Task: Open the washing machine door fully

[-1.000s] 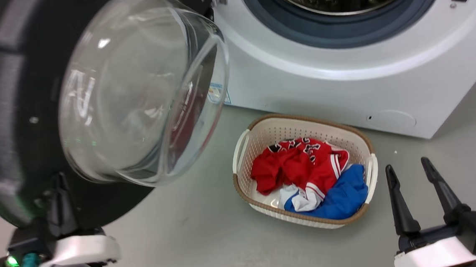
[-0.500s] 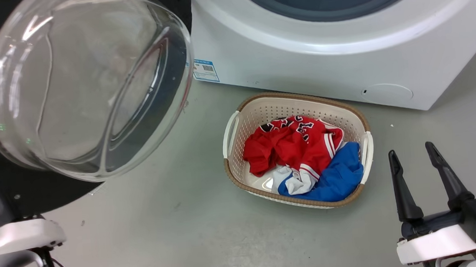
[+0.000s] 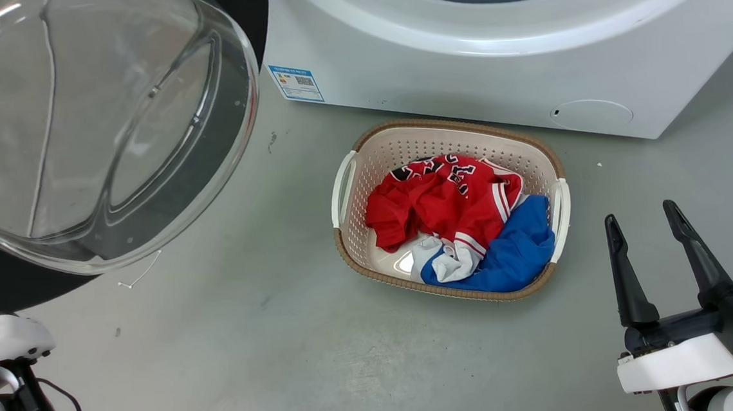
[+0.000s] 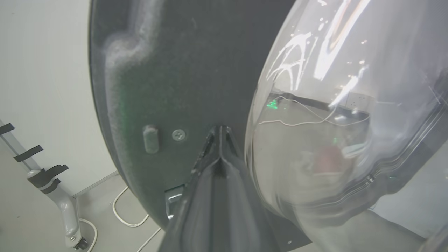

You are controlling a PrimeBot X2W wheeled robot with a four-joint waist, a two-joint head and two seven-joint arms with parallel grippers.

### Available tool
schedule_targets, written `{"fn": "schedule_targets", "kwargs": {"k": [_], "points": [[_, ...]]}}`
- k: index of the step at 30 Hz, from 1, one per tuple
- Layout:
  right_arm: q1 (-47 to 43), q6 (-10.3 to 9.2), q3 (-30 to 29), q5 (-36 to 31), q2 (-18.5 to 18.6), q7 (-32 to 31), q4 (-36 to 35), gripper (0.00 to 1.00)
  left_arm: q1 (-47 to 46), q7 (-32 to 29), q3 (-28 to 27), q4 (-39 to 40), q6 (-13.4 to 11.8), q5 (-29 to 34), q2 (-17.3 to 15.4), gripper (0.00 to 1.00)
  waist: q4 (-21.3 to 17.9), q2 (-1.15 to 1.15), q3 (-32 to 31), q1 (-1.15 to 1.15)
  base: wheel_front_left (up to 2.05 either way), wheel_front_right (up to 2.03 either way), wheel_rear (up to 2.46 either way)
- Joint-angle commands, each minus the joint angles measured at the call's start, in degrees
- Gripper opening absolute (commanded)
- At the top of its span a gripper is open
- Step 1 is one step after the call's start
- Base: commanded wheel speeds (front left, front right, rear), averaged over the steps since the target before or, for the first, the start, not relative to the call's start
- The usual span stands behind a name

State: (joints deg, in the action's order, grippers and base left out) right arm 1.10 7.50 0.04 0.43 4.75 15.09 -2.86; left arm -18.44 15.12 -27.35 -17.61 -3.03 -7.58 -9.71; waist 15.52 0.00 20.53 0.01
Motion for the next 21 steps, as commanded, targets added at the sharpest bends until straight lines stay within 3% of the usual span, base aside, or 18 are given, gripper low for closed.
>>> {"fn": "schedule_targets", "kwargs": {"k": [1,14,21], "points": [[0.46,-0.01,-0.09,-0.33,0.21,0.10,-0.14,1.00,-1.03,0.05,-0.93,-0.64,0.15,0.44,-0.41,0.00,-0.18,0.00,0.28,-0.01,0.00,0.00,0.00],[1.22,-0.01,-0.27,-0.43,-0.28,0.10,0.08,1.00,-2.37,0.10,-5.12,-3.62,1.37,2.80,-1.52,0.00,-1.24,0.00,0.32,-0.01,0.00,0.00,0.00],[0.54,-0.01,-0.06,0.14,-0.95,0.10,0.78,1.00,-0.44,0.10,-6.81,-4.56,3.37,3.63,-2.32,0.00,-2.17,0.00,-2.21,-0.01,0.00,0.00,0.00]]}}
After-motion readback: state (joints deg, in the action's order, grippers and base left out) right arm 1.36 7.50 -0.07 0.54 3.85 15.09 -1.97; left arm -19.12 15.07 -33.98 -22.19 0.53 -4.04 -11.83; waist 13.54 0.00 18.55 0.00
